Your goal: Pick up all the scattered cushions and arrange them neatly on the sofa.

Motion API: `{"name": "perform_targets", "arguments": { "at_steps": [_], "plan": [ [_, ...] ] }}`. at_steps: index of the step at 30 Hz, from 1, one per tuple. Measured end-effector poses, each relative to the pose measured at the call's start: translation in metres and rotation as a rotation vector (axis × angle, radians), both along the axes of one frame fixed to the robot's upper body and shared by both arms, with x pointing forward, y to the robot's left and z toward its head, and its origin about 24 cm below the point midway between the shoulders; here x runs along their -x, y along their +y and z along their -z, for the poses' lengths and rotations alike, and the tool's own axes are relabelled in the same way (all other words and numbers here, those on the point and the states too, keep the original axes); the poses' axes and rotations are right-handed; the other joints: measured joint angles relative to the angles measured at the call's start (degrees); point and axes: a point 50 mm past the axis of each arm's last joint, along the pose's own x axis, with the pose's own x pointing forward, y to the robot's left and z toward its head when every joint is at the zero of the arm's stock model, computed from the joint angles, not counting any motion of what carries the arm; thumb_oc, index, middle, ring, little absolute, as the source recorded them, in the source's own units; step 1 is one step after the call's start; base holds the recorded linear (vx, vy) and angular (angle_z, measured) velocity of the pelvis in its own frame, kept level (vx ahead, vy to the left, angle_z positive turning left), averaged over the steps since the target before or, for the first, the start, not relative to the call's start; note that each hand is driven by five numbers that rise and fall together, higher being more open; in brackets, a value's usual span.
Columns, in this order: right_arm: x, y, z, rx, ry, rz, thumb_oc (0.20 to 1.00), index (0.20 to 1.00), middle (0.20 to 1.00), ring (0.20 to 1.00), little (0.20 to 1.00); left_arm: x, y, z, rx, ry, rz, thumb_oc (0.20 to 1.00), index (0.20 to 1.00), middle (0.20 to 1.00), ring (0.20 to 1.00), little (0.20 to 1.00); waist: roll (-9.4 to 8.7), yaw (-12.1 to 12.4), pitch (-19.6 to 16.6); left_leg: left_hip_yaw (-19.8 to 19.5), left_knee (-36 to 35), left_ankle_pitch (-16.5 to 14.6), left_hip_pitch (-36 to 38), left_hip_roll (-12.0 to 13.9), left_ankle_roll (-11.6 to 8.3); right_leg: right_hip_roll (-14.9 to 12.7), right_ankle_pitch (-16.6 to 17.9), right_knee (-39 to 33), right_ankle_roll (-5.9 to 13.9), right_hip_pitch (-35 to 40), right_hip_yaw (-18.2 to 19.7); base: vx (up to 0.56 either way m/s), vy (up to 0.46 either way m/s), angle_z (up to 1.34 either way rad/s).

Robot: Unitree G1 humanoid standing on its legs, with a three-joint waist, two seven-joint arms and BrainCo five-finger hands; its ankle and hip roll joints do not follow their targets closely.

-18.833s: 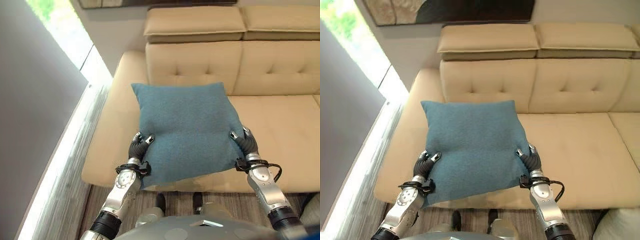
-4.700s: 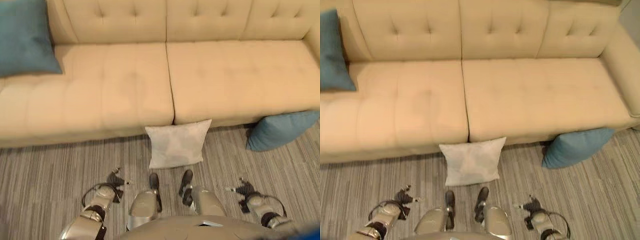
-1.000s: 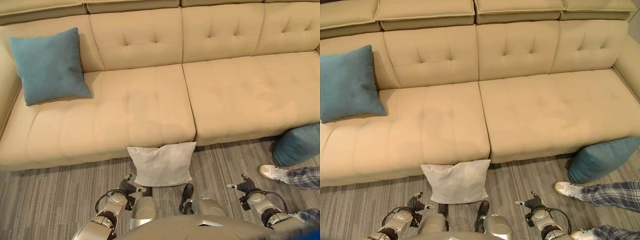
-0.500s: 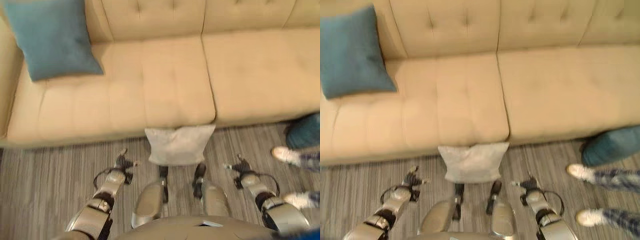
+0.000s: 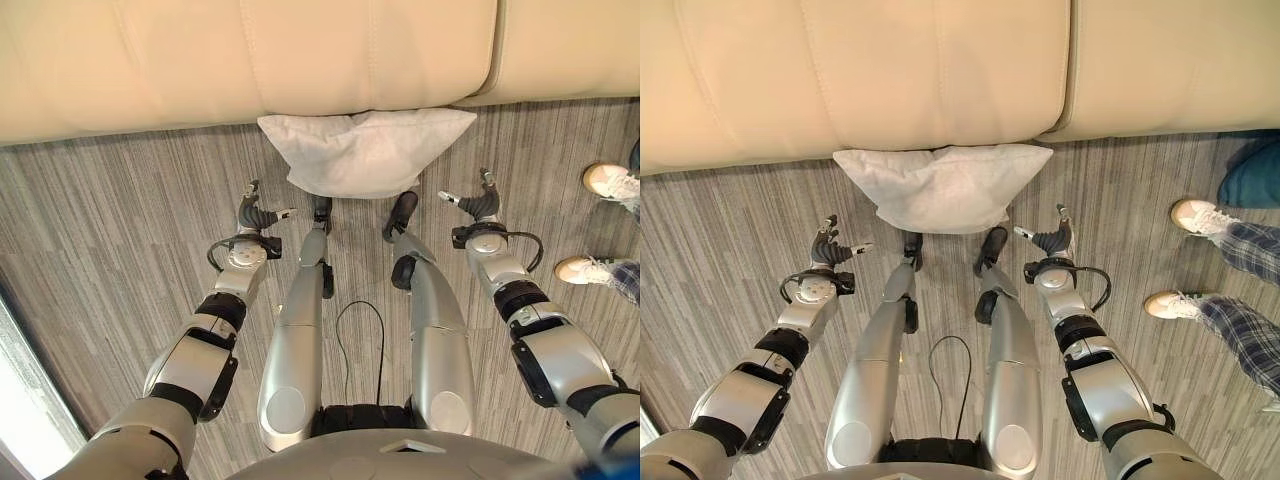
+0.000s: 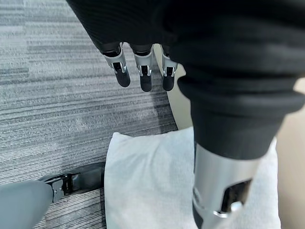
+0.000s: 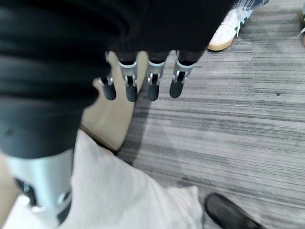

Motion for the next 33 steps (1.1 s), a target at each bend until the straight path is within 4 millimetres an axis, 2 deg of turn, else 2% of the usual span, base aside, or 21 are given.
{"name": "perform_targets", "arguments": {
  "at_steps": [2,6,12,15,17,20,23,24,25,26,30,33],
  "plan": [
    [-0.011,-0.003,-0.029,-0.012,-0.098,0.018,1.000,1.000,1.000,1.000,1.000,-0.018,-0.006,-0.037,-0.015,-0.113,0.027,1.000,1.000,1.000,1.000,1.000,-0.05,-0.09,0.06,-0.37,-0.01,1.08,-4.58,0.00,-0.18,-0.21,0.02,1.05,-0.21,-4.74,-0.14,-0.06,-0.001,0.09],
    [-0.023,0.000,-0.066,-0.008,-0.220,0.031,1.000,1.000,1.000,1.000,1.000,-0.036,-0.016,-0.081,-0.031,-0.234,0.037,1.000,1.000,1.000,1.000,1.000,-0.05,-0.92,0.03,-0.27,0.05,1.69,-9.23,-0.28,-0.49,-0.99,-0.45,3.46,-0.78,-10.60,0.08,-0.02,0.013,0.04],
    [-0.037,0.010,-0.113,-0.053,-0.345,0.018,1.000,1.000,1.000,1.000,1.000,-0.047,-0.020,-0.123,-0.042,-0.347,0.007,1.000,1.000,1.000,1.000,1.000,-0.06,-1.50,0.01,-0.25,2.38,1.84,-15.64,-0.21,-0.63,-1.51,-1.38,6.86,-2.15,-17.52,0.25,0.01,-0.003,0.03],
    [-0.043,0.018,-0.159,-0.028,-0.466,-0.015,1.000,1.000,1.000,1.000,1.000,-0.052,-0.022,-0.151,-0.052,-0.417,0.011,1.000,1.000,1.000,1.000,1.000,-0.06,-1.49,-0.07,-0.31,4.26,1.72,-20.72,-0.11,-0.94,-1.84,-1.81,9.30,-2.65,-22.82,0.44,0.06,-0.017,0.05],
    [-0.045,0.026,-0.169,-0.035,-0.489,-0.040,1.000,1.000,1.000,1.000,1.000,-0.054,-0.026,-0.162,-0.074,-0.441,0.015,1.000,1.000,1.000,1.000,1.000,-0.07,-1.65,-0.07,-0.39,5.67,1.59,-22.73,-0.10,-1.04,-1.89,-1.96,10.22,-2.81,-24.60,0.66,0.07,-0.015,0.03],
    [-0.048,0.056,-0.192,-0.125,-0.537,-0.138,1.000,1.000,1.000,1.000,1.000,-0.057,-0.037,-0.177,-0.056,-0.474,0.021,1.000,1.000,1.000,1.000,1.000,-0.06,-1.24,-0.10,-0.18,6.16,1.24,-24.89,-0.10,-1.26,-1.87,-2.00,10.81,-2.75,-27.20,1.23,0.03,0.002,0.00],
    [-0.050,0.068,-0.188,-0.253,-0.517,-0.192,1.000,1.000,1.000,1.000,1.000,-0.058,-0.044,-0.180,-0.050,-0.466,0.035,1.000,1.000,1.000,1.000,1.000,-0.03,-0.66,-0.12,0.00,6.14,1.94,-24.88,-0.11,-1.20,-1.90,-1.75,11.30,-3.24,-27.51,1.53,0.03,-0.008,0.01],
    [-0.050,0.072,-0.189,-0.307,-0.515,-0.217,1.000,1.000,1.000,1.000,1.000,-0.059,-0.049,-0.185,-0.029,-0.465,0.044,0.906,0.906,0.906,0.906,0.906,-0.02,-0.36,-0.12,0.03,5.76,2.20,-24.45,-0.11,-1.31,-1.87,-1.40,11.23,-3.74,-27.27,1.53,0.04,-0.020,0.01],
    [-0.050,0.077,-0.186,-0.342,-0.507,-0.229,0.507,0.507,0.507,0.507,0.507,-0.060,-0.054,-0.188,-0.009,-0.457,0.046,0.460,0.460,0.460,0.460,0.460,-0.02,-0.13,-0.12,-0.07,5.43,2.54,-23.84,-0.10,-1.37,-1.85,-1.36,11.23,-3.83,-26.76,1.50,0.00,0.000,0.00],
    [-0.051,0.080,-0.181,-0.365,-0.492,-0.241,0.200,0.200,0.200,0.200,0.200,-0.060,-0.053,-0.185,-0.010,-0.446,0.038,0.200,0.200,0.200,0.200,0.200,0.00,-0.11,-0.13,-0.08,4.58,3.00,-22.69,-0.11,-1.38,-1.85,-1.35,11.09,-3.84,-25.92,1.47,0.00,0.000,0.00],
    [-0.051,0.077,-0.177,-0.401,-0.490,-0.261,0.200,0.200,0.200,0.200,0.200,-0.059,-0.048,-0.187,0.034,-0.453,0.026,0.200,0.200,0.200,0.200,0.200,0.23,0.05,-0.42,-0.24,3.73,3.12,-21.47,-0.10,-1.51,-1.80,-1.12,10.73,-4.16,-24.96,1.32,0.00,0.000,0.00],
    [-0.050,0.071,-0.166,-0.353,-0.462,-0.277,0.200,0.200,0.200,0.200,0.200,-0.057,-0.045,-0.178,0.032,-0.440,0.028,0.200,0.200,0.200,0.200,0.200,0.24,0.02,-0.43,-0.24,3.47,3.52,-19.93,-0.06,-1.13,-1.69,-0.94,10.27,-4.22,-23.40,1.32,0.00,0.000,0.00]
  ]
}}
